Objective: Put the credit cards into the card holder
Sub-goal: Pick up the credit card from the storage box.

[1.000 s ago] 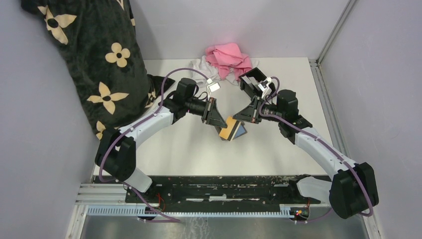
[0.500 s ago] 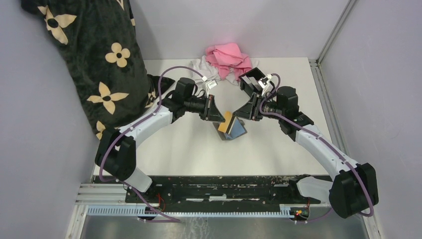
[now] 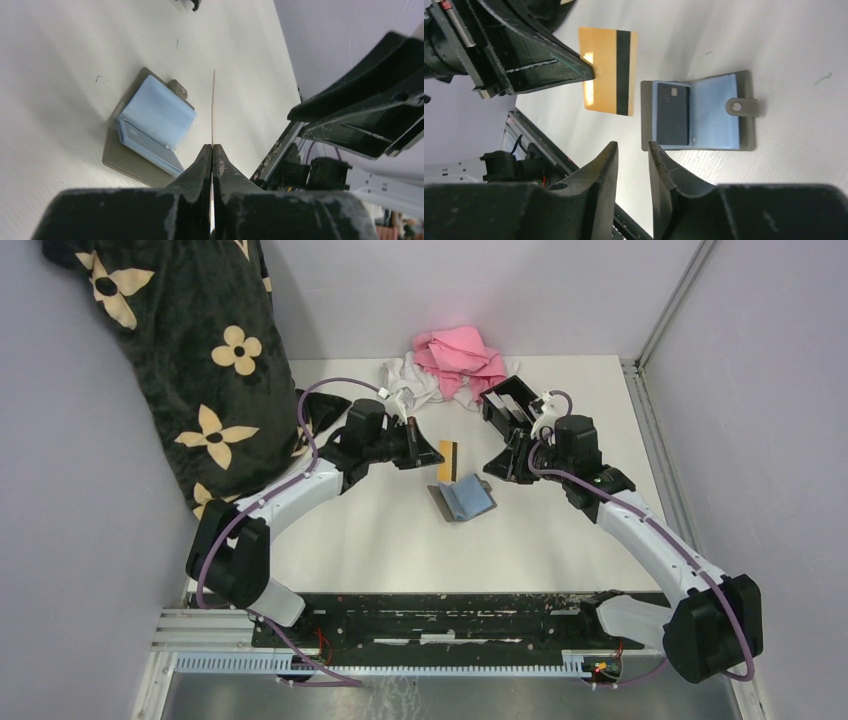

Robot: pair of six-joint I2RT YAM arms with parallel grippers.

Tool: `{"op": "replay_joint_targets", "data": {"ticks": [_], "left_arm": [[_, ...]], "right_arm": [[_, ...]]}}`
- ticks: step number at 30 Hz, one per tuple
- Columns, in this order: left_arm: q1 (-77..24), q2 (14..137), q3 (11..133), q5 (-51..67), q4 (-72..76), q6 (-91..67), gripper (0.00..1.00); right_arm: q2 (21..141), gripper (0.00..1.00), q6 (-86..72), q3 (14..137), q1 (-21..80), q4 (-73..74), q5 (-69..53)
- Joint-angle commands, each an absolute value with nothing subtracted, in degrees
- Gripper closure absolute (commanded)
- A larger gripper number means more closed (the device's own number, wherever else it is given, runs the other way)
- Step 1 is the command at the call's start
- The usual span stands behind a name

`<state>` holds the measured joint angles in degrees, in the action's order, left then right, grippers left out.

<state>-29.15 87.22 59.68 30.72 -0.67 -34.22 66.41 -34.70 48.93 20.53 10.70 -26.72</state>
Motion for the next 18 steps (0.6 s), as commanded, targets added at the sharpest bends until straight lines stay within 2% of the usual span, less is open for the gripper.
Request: {"op": "replay_joint_targets", "data": {"ticks": [1, 9, 18], "left_arm": [[-30.37, 86.61, 58.1, 23.22, 6.5, -44.85, 0.97], [-35.59, 90.24, 59.2, 15.94, 8.09, -50.19, 0.97], [-40.9, 91.96, 56.38, 3.02, 7.38, -55.83, 0.97]], "right_arm": [[67.37, 0.71, -31.9, 49.31, 21.32, 10.06, -20.96], [72.04, 0.9, -30.87, 48.17, 24.21, 8.92, -16.19], [75.32, 0.99, -31.03, 45.96, 25.37, 7.22, -12.03]]}}
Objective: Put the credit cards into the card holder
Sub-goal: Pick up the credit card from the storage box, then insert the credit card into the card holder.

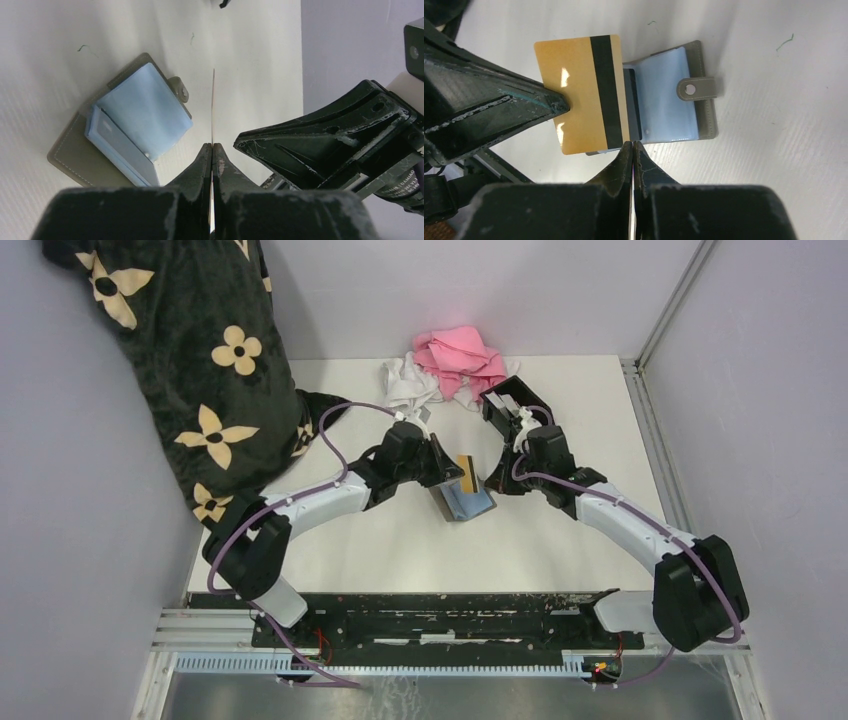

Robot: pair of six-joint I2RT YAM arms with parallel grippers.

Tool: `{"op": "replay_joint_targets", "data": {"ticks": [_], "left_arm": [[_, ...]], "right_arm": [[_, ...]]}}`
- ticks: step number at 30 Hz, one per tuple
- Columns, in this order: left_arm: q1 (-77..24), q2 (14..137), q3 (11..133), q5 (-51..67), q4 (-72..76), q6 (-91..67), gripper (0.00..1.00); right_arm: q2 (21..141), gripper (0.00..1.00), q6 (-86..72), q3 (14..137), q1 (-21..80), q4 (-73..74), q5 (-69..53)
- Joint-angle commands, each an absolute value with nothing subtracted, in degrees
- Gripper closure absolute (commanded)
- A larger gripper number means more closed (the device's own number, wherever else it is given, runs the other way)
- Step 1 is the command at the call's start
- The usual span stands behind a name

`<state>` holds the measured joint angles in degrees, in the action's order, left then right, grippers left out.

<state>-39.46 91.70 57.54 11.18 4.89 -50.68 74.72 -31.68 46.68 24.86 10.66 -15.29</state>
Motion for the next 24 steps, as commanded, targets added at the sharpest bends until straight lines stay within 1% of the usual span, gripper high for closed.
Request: {"op": "replay_joint_targets", "data": {"ticks": [1, 6, 9, 15, 24], "left_arm": [[-41.29, 92.13, 55.88, 1.82, 7.38, -56.62, 0.97], [-43.04, 93.16, 54.76, -4.6, 5.84, -59.24, 0.97], [-43.61, 94.28, 54.79, -6.54, 4.83, -59.91, 0.97], [-44.34, 94.15, 53.09, -9.16, 4.36, -60.58, 0.97], [-44.56, 92.82, 49.6, -9.55, 5.27, -60.89, 0.97]], "right_arm": [[75.38, 0.99, -31.03, 45.64, 25.44, 7.08, -11.69], [76.45, 0.99, -30.71, 44.88, 25.65, 6.41, -10.66], [77.86, 0.99, -30.61, 44.91, 25.75, 5.83, -10.59], [81.2, 0.99, -29.99, 44.82, 26.31, 4.66, -10.45], [84.75, 0.99, -30.04, 44.74, 27.35, 2.69, -10.29]]}}
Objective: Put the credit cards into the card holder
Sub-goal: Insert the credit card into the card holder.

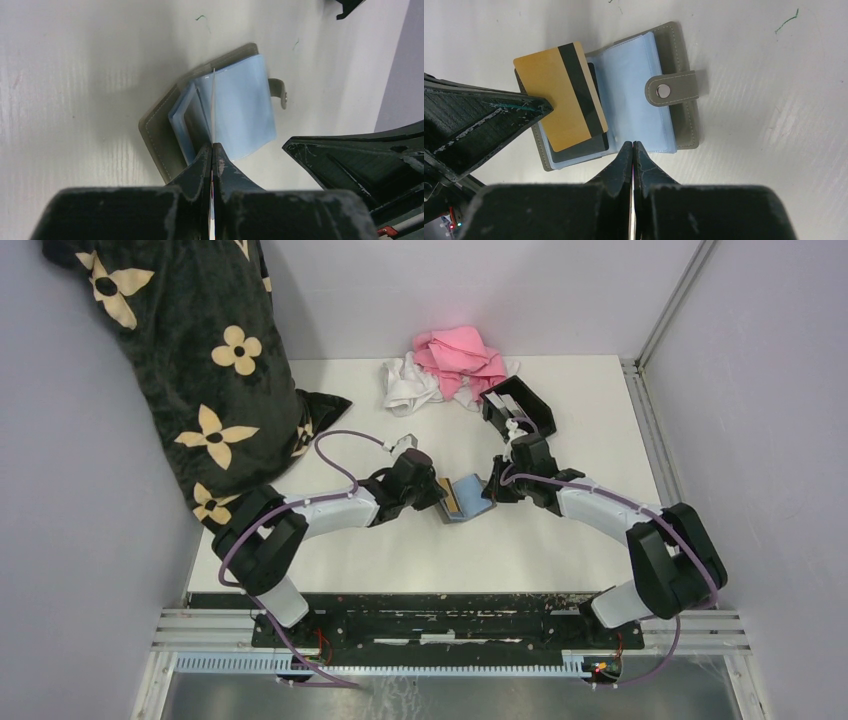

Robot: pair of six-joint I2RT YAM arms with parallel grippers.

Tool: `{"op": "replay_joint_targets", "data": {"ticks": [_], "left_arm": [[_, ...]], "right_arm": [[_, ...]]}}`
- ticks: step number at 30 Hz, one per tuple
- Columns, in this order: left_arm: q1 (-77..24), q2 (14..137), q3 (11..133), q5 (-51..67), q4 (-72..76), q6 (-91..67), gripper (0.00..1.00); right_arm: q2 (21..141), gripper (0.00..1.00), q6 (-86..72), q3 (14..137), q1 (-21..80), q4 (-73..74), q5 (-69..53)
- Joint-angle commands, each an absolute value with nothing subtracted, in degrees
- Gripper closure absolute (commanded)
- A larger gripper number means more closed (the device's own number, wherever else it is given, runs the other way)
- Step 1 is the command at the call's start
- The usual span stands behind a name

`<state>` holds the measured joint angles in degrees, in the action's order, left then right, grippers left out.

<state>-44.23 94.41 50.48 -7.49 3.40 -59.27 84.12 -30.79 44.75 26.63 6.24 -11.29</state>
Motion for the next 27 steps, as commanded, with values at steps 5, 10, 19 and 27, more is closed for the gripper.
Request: {"op": "replay_joint_targets", "data": {"ticks": [5, 10, 19, 27], "left_arm": [[-44.59, 90.31, 47.68, -10.48, 5.27, -60.66, 0.97], [-44.68, 88.16, 46.03, -11.31, 4.88, -60.22, 0.97], [-44.61, 87.74, 45.31, -11.57, 4.75, -59.53, 0.97], [-44.62, 87.19, 44.41, -12.1, 4.58, -58.89, 0.97]], "right_arm": [[85.53, 0.99, -29.63, 44.89, 27.93, 2.65, -9.69], [86.43, 0.91, -29.4, 45.67, 28.45, 3.15, -8.77], [87.26, 0.8, -29.87, 46.22, 29.79, 3.43, -7.95], [88.33, 0.78, -30.45, 46.24, 30.23, 3.99, -6.24]]}}
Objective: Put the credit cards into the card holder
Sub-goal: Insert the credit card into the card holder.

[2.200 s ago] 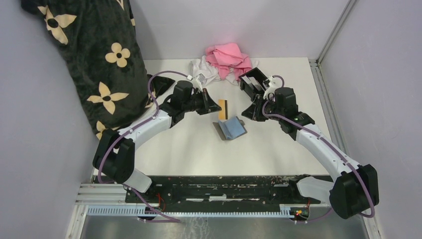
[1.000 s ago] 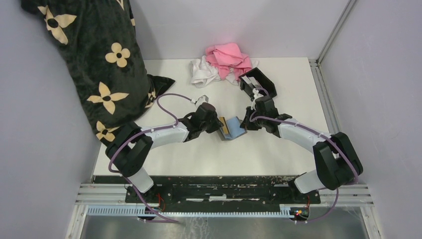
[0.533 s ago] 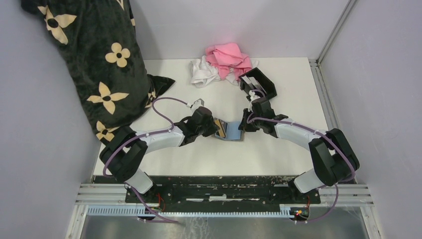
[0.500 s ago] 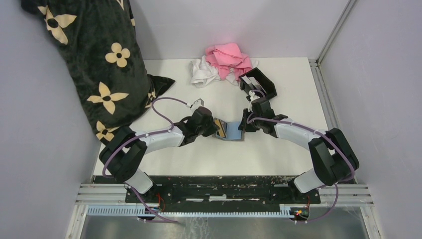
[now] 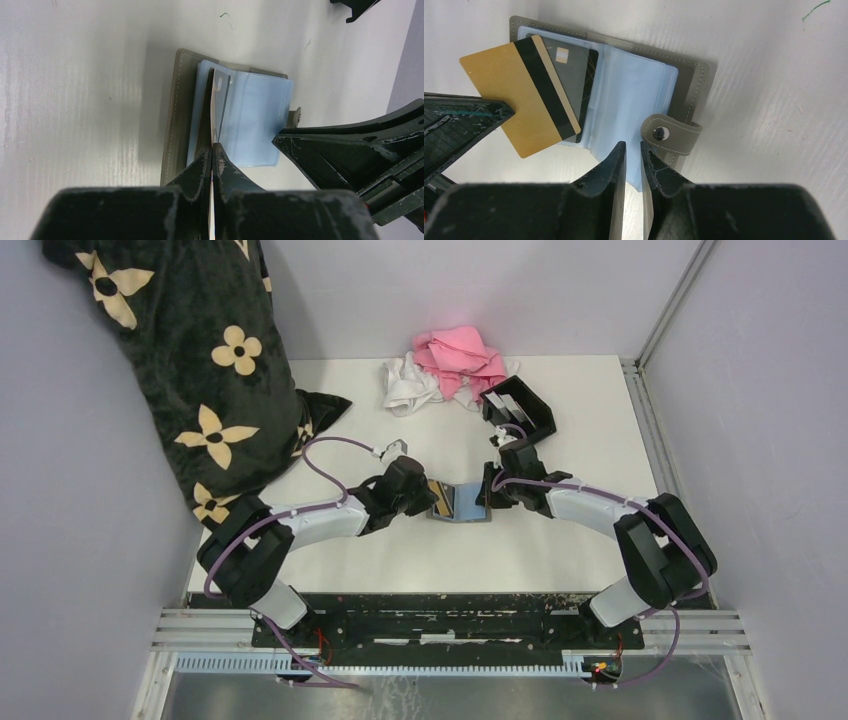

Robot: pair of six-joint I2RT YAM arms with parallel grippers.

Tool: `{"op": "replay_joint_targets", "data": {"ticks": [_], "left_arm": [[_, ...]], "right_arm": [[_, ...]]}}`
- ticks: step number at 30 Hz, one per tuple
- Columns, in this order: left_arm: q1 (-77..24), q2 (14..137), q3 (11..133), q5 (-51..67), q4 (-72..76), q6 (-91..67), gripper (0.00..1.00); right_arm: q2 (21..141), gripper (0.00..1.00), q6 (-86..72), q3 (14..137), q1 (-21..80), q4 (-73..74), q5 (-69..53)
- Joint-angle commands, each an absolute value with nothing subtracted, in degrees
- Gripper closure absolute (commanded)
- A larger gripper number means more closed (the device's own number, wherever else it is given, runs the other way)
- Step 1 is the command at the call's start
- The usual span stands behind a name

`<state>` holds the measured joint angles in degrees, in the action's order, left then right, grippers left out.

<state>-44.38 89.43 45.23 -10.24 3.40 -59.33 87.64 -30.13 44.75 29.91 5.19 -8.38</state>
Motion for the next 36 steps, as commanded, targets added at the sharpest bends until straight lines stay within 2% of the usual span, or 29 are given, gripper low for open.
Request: {"op": "replay_joint_targets", "data": {"ticks": [1, 16, 36], "left_arm": [[-44.63, 87.12, 44.3, -12.17, 4.65, -58.82, 0.97], [-44.65, 87.32, 43.51, -12.07, 5.16, -58.44, 0.97], [-44.63, 87.71, 42.01, -11.61, 6.71, -58.49, 0.97]], "right_arm": [[88.58, 0.77, -30.57, 46.23, 30.27, 3.96, -5.92], [90.16, 0.71, -31.18, 46.34, 30.73, 5.2, -3.17], [92.27, 0.69, -34.83, 45.97, 30.84, 0.97, -6.46]]}}
